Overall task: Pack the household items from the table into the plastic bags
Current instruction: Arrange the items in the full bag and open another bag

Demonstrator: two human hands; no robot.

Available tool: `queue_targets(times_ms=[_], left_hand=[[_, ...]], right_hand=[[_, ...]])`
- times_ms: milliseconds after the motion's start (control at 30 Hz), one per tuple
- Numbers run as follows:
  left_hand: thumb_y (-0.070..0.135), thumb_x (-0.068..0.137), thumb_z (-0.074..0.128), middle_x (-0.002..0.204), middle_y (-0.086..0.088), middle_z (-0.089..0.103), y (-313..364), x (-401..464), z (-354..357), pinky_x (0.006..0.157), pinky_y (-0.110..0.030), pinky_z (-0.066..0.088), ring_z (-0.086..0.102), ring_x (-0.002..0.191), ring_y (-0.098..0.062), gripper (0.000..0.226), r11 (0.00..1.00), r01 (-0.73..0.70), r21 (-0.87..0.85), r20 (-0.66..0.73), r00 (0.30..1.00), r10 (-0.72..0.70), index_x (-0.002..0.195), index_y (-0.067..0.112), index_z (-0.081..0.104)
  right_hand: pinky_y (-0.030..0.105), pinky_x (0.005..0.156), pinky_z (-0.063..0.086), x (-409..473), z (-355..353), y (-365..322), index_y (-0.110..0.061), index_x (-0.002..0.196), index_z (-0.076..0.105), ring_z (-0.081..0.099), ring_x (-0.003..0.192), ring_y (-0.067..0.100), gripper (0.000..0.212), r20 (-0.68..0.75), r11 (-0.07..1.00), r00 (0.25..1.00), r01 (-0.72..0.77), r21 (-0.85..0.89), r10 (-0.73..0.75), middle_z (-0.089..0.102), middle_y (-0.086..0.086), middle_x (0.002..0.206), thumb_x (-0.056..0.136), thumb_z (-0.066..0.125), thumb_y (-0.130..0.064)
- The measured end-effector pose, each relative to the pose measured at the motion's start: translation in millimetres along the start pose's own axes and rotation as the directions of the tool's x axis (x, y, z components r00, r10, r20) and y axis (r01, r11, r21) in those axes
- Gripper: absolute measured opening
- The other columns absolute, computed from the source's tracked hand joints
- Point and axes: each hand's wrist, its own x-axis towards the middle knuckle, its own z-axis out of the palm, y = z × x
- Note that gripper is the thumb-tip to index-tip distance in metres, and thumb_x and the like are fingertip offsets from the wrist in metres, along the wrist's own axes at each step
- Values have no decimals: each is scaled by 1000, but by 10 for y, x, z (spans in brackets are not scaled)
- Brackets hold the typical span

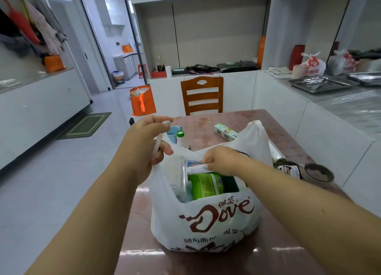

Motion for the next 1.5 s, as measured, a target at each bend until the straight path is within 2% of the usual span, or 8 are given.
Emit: queue_targets(times_ms=[100,367,600,700,767,967,1333,1500], left_hand=[[18,95,48,110,-10,64,-15,40,-38,37,-17,33,52,40,-13,18,1000,-6,-7,-19,1000,6,102,16,64],[30,100,36,117,-11,65,-74,160,-46,33,-15,31,51,38,-11,30,996,-80,-31,29,996,81,109,15,60],[29,99,41,97,-19,71,37,341,-149,61,-38,54,60,53,-32,29,992,18,128,-13,1000,-16,112,10,58],[40,98,39,59,-17,69,34,578,-285,53,-36,50,61,47,-31,34,972,-12,237,-102,994,37,96,15,62],[44,98,35,41,-7,58,46,812,-307,44,-28,39,49,36,-20,40,951,-14,309,-130,990,57,90,15,62],[47,99,33,49,-6,45,67,1510,15,49,-24,28,34,45,-17,50,925,61,375,-61,997,-41,89,11,66],[33,97,49,89,-10,63,-574,2578,166,70,-35,55,59,70,-20,22,733,103,672,67,978,-198,104,14,58],[46,100,31,100,-12,62,-1064,3079,141,72,-34,55,63,86,-24,47,698,159,699,81,951,-298,134,16,45]], right_hand=[[38,105,39,-39,189,-156,-28,136,50,49,121,19,45,-140,975,973,198,101,-183,52,-1,139,92,57,-34],[46,119,-6,166,701,-306,-35,152,-12,-9,149,23,58,264,926,902,371,-72,-341,-9,-3,162,102,16,-43],[42,114,27,77,42,-328,-27,146,36,39,136,23,68,292,972,930,192,136,-225,40,2,151,93,17,-65],[38,103,44,6,-440,-214,-18,133,53,58,117,19,40,122,935,940,291,204,-319,62,3,127,103,32,-35],[33,96,49,10,-769,-122,-18,112,65,65,101,13,54,-49,884,946,318,344,-321,69,-2,105,95,27,-53],[30,77,58,430,-1443,336,-10,95,69,71,81,24,60,-369,787,922,313,532,-117,73,11,88,101,23,-47],[37,74,53,1581,-980,1306,-1,102,67,68,78,32,59,-26,715,991,-76,695,130,71,20,88,98,36,-50],[39,76,52,1893,-600,1555,-2,97,70,68,74,33,55,30,673,977,-167,721,210,73,20,83,97,41,-50]])
